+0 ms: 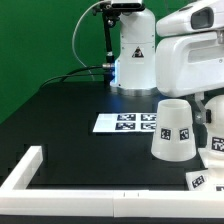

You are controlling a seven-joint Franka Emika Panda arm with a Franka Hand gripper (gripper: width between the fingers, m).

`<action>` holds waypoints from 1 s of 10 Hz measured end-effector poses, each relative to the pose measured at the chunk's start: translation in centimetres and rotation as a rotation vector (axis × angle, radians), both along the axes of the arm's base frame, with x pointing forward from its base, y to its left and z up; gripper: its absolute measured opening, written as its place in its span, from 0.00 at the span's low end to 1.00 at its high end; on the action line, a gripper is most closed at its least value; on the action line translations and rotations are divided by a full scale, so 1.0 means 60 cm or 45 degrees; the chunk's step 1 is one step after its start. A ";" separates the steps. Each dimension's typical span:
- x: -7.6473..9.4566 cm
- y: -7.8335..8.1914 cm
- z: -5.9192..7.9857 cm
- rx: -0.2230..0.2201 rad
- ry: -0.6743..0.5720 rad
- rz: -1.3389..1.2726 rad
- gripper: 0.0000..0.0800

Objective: Assemble lamp

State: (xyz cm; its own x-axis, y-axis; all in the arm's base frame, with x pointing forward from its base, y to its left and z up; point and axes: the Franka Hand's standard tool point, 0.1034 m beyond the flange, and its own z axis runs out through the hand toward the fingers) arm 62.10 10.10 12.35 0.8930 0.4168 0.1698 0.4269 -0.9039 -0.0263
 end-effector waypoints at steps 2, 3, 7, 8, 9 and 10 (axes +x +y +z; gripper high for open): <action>0.000 0.000 0.000 0.000 0.000 0.000 0.71; 0.000 0.000 0.000 0.000 -0.001 0.000 0.71; 0.006 0.001 0.004 0.085 -0.053 -0.369 0.71; 0.008 -0.006 0.003 0.130 -0.037 -0.581 0.71; 0.008 -0.017 -0.001 0.183 -0.014 -0.779 0.71; 0.009 -0.021 0.000 0.219 0.000 -0.865 0.71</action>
Offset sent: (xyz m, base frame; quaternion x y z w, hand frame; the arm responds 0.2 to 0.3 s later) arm 0.0000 0.0000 0.0000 0.0000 0.0000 0.0000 1.0000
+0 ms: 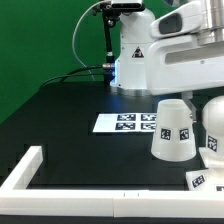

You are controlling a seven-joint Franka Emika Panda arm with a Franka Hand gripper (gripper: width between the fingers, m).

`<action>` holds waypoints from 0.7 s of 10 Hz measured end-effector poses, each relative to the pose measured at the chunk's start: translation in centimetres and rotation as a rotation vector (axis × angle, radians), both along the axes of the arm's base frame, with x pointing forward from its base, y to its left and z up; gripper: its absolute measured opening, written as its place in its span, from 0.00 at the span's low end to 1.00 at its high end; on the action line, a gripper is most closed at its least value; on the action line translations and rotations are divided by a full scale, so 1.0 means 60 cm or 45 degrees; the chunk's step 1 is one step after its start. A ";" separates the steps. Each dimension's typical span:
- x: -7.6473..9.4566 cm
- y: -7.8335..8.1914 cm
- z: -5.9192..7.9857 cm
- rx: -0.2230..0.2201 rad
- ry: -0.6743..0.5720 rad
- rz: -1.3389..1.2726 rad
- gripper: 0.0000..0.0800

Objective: Assemble lamp

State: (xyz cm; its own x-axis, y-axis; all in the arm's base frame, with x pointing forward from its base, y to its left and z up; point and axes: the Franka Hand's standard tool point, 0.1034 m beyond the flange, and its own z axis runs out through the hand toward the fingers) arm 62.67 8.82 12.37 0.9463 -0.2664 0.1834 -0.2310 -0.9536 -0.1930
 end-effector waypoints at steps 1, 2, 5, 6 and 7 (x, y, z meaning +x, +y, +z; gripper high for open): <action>0.000 -0.002 0.001 0.015 0.008 -0.067 0.71; 0.001 -0.003 0.001 0.020 0.012 -0.092 0.71; -0.006 -0.007 0.000 0.126 0.105 -0.488 0.71; -0.012 0.001 -0.005 0.172 0.155 -0.690 0.71; -0.013 0.002 -0.006 0.231 0.178 -0.876 0.71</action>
Offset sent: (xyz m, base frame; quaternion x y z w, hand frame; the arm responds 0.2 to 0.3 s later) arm 0.0000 0.0000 0.0000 0.0000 0.0000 0.1296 0.9916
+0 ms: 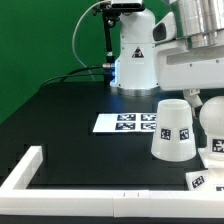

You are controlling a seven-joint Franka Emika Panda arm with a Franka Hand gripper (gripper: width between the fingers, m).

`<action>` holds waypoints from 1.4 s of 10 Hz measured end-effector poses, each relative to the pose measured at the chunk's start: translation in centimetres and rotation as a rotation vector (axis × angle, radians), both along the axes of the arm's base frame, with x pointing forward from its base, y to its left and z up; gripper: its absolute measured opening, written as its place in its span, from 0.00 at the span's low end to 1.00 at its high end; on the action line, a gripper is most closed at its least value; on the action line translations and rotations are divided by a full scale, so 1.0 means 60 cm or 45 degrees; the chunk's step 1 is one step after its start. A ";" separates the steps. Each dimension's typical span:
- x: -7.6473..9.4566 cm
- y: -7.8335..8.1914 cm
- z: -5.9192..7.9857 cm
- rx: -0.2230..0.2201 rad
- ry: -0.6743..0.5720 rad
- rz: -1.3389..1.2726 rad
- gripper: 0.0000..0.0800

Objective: Assemble lamp

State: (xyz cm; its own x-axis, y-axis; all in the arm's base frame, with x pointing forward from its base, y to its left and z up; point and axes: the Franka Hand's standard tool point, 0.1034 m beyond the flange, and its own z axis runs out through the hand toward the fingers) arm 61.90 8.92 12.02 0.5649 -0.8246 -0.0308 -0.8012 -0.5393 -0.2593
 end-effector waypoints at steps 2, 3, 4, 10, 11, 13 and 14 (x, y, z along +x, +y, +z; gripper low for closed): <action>-0.004 0.005 -0.001 0.114 0.006 -0.310 0.72; -0.004 0.004 -0.002 0.124 0.010 -0.328 0.72; -0.004 0.004 -0.002 0.119 0.005 -0.303 0.76; -0.002 0.015 0.014 -0.102 0.059 0.643 0.87; 0.003 0.005 0.015 -0.111 -0.026 0.674 0.87; -0.002 0.006 0.012 -0.138 -0.042 0.863 0.87; -0.001 0.004 0.012 -0.164 -0.061 0.997 0.87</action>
Offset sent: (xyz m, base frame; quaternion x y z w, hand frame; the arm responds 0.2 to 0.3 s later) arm 0.0000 0.0000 0.0000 0.0000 0.0000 0.0650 0.9979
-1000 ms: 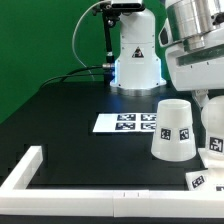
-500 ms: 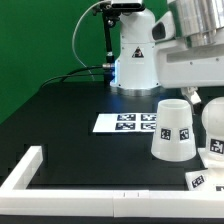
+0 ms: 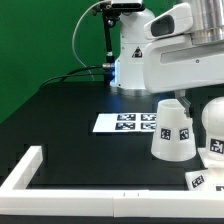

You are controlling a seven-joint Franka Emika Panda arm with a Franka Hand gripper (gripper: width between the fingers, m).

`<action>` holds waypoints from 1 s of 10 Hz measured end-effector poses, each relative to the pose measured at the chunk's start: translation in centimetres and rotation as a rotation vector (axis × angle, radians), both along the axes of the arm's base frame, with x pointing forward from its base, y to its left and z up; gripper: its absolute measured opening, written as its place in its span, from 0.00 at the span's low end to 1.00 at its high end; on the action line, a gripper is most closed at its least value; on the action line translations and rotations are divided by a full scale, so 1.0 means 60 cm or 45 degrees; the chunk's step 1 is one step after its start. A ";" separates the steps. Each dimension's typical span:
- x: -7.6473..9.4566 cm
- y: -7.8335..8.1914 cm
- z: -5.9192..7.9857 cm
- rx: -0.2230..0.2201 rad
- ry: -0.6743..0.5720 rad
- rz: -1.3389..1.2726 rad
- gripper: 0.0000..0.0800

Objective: Assemble lamp

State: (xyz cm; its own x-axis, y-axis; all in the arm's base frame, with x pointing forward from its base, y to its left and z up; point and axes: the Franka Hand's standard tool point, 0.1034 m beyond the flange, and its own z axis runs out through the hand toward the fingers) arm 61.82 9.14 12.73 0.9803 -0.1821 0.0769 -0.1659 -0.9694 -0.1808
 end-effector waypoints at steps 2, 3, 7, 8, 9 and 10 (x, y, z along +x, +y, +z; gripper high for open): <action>0.006 -0.006 0.006 -0.109 -0.019 0.370 0.87; 0.007 0.000 0.003 -0.168 -0.040 0.543 0.87; 0.004 0.002 -0.011 -0.175 -0.052 0.653 0.87; 0.004 0.002 -0.011 -0.175 -0.052 0.653 0.87; 0.004 0.002 -0.011 -0.175 -0.052 0.653 0.72; 0.004 0.002 -0.011 -0.173 -0.051 0.643 0.72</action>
Offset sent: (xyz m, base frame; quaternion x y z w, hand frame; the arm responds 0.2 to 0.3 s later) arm 0.0003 0.0030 -0.0122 -0.0661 0.0148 -0.2520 0.9654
